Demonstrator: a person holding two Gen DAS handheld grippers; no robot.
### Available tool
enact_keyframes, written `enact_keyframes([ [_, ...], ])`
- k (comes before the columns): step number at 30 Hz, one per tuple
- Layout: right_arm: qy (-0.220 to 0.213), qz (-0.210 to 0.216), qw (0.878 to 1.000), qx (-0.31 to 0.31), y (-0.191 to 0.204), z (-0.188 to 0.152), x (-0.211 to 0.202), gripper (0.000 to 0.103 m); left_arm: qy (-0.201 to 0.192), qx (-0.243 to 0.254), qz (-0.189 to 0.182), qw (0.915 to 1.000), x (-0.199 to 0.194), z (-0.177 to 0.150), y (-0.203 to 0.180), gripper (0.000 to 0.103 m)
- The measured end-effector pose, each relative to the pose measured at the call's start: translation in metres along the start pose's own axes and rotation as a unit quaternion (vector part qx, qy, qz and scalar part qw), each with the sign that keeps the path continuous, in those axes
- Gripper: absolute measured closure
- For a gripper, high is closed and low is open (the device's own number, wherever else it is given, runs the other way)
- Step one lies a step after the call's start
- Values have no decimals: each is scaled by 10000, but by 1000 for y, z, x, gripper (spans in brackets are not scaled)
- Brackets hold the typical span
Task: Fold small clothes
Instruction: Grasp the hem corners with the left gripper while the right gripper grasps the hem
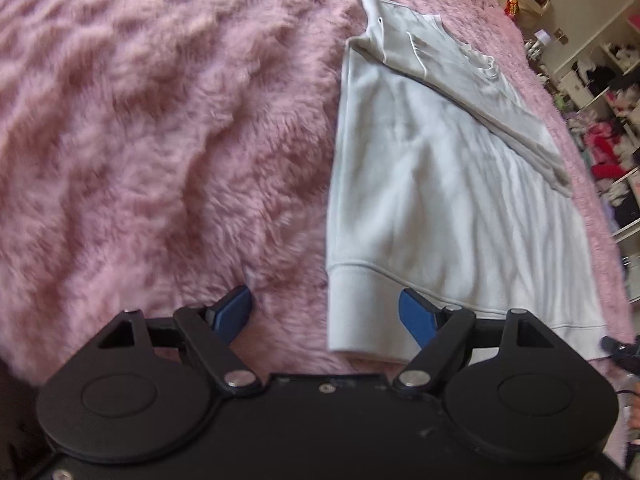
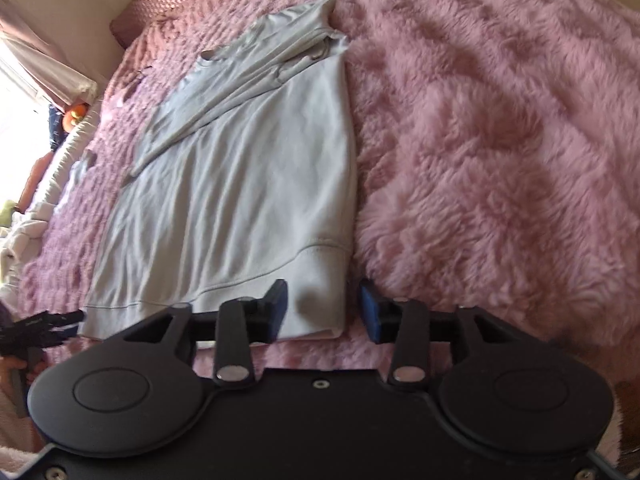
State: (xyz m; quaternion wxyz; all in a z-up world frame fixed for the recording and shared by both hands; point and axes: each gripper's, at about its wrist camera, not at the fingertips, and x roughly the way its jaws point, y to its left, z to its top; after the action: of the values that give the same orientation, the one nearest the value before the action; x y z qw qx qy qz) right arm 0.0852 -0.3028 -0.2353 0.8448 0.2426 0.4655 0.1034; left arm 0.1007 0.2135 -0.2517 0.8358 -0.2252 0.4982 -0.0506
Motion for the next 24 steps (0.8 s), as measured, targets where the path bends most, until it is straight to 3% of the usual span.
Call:
enact_keyframes([
  [7, 130, 230, 9996, 46, 3, -5, 2, 61, 235, -264, -554, 9978, 5, 2, -8, 22],
  [17, 184, 164, 9997, -19, 7, -3, 10, 59, 333, -199, -357, 9986, 25, 8, -23, 27],
  [20, 192, 124, 9997, -47, 8, -2, 11, 59, 299, -137, -259, 9991, 25, 8, -24, 38],
  [22, 164, 67, 9998, -95, 11, -2, 11, 59, 290, -81, -127, 9995, 27, 8, -24, 60],
  [23, 179, 12, 9997, -159, 13, -2, 12, 60, 296, -83, -75, 9995, 27, 8, -23, 63],
  [24, 149, -77, 9996, -246, 15, -2, 12, 68, 301, -113, -78, 9995, 28, 8, -22, 72],
])
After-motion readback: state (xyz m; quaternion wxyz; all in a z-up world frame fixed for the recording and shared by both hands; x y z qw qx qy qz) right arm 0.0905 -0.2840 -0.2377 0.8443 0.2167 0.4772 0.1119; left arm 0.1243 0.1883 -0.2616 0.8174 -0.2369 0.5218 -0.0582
